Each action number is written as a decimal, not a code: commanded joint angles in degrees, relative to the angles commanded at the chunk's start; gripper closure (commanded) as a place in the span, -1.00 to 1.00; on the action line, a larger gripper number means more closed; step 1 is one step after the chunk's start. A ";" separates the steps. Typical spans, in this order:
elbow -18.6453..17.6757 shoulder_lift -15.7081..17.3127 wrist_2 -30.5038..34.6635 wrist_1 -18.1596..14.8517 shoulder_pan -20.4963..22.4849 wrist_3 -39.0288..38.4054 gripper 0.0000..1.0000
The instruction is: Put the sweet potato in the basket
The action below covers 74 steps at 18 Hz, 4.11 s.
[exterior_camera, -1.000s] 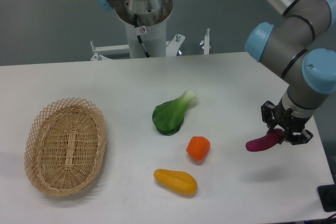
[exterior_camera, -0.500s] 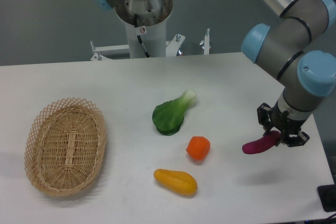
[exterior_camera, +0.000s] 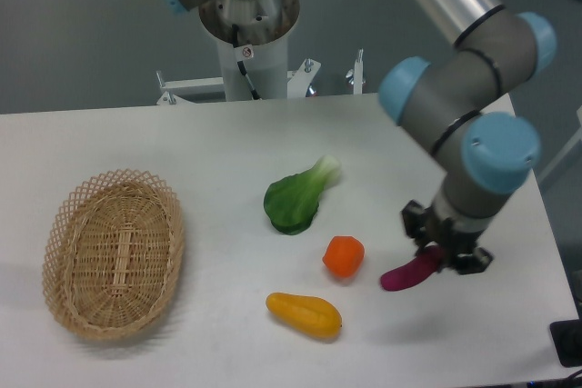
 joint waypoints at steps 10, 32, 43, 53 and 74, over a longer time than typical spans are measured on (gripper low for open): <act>-9.33 4.49 -0.18 8.71 -15.30 -8.53 0.72; -25.84 9.23 -1.76 9.33 -30.34 -9.86 0.56; -25.33 11.51 0.26 14.16 -29.20 -9.77 -1.00; -17.60 11.35 1.23 13.73 -16.99 -6.35 -1.00; -8.18 4.40 0.97 8.27 9.03 15.71 -1.00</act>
